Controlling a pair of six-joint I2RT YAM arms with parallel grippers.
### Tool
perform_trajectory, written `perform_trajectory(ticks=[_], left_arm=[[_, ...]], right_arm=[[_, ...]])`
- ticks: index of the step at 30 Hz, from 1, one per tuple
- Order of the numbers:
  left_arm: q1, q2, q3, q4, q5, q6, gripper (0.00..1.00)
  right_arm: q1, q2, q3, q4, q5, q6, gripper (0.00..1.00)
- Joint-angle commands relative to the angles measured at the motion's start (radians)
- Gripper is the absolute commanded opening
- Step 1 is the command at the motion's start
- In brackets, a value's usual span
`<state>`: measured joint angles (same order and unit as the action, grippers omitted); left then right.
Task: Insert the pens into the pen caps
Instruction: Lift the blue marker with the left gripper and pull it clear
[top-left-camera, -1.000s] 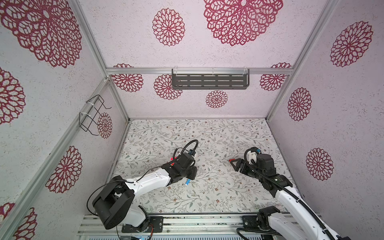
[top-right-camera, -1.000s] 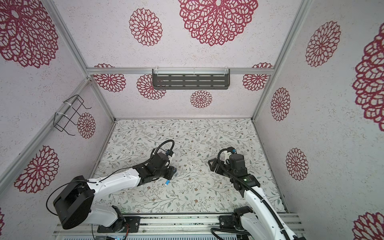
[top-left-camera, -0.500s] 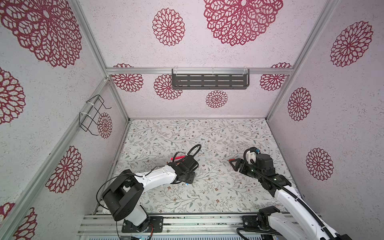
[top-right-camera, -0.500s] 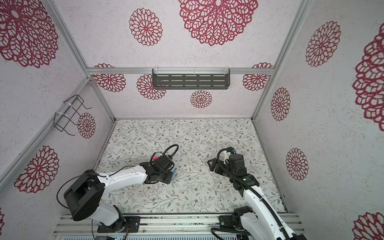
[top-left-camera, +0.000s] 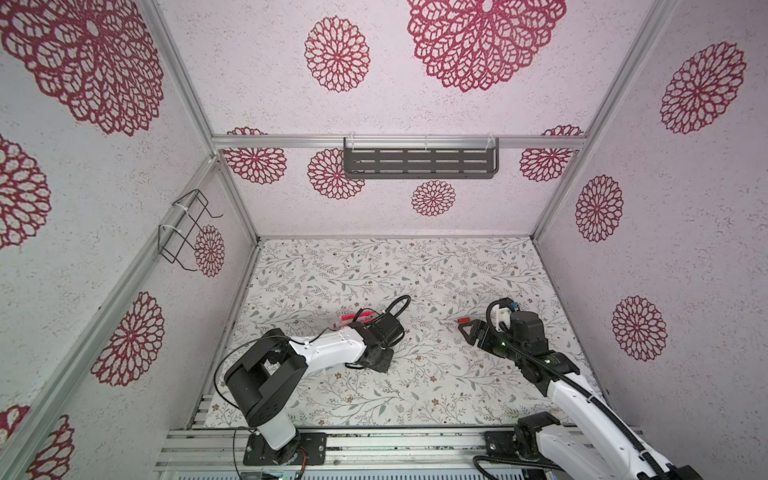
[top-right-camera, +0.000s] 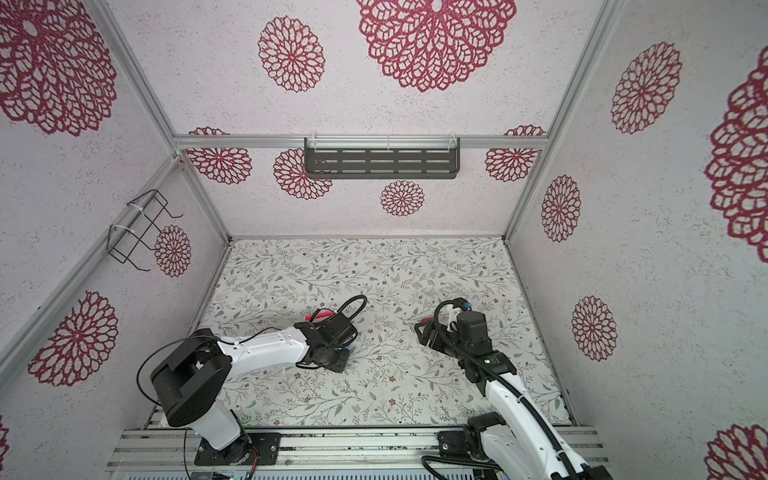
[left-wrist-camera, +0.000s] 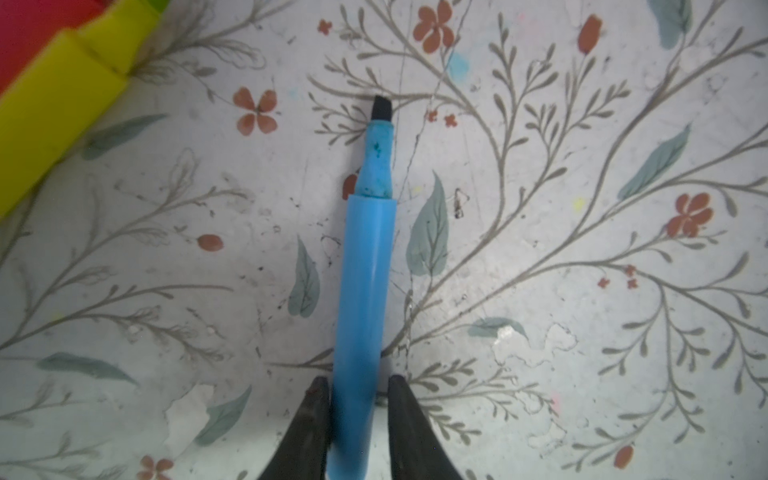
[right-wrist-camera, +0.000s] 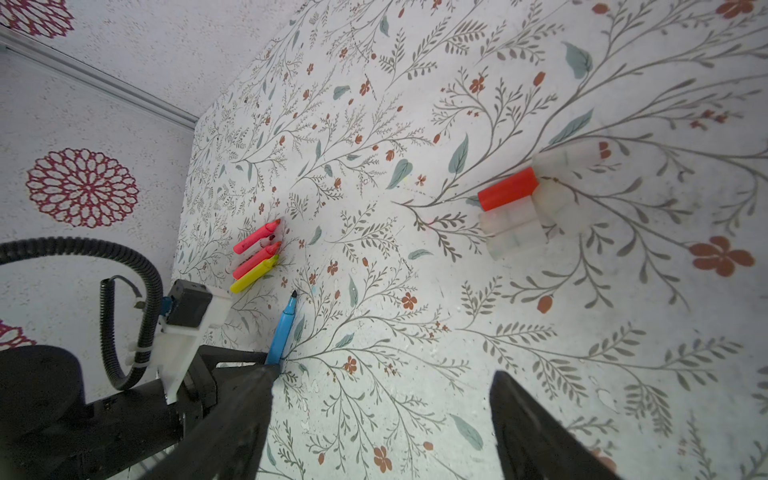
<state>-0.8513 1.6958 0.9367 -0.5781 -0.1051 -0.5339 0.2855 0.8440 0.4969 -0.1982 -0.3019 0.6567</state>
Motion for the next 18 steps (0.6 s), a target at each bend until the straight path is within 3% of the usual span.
perform_trajectory(ticks=[1, 6, 11, 15, 18], left_arm=[[-0.015, 0.037, 0.025, -0.041, 0.015, 0.013, 0.26], [-0.015, 0.073, 0.040, -0.058, 0.037, 0.032, 0.20], [-0.017, 0.059, 0.040, -0.039, 0.055, 0.052, 0.07], [-0.024, -0.064, -0.019, 0.090, 0.098, 0.060, 0.07], [-0.023, -0.188, -0.093, 0.217, 0.139, 0.059, 0.07]], right_arm=[[0.007, 0.001, 0.003, 0.031, -0.008, 0.016, 0.83], [0.006, 0.001, 0.003, 0.033, -0.011, 0.017, 0.83], [0.007, 0.004, -0.003, 0.040, -0.016, 0.018, 0.83], [0.007, 0.016, -0.013, 0.066, -0.053, 0.019, 0.83], [0.015, 0.020, -0.043, 0.159, -0.145, 0.049, 0.83]])
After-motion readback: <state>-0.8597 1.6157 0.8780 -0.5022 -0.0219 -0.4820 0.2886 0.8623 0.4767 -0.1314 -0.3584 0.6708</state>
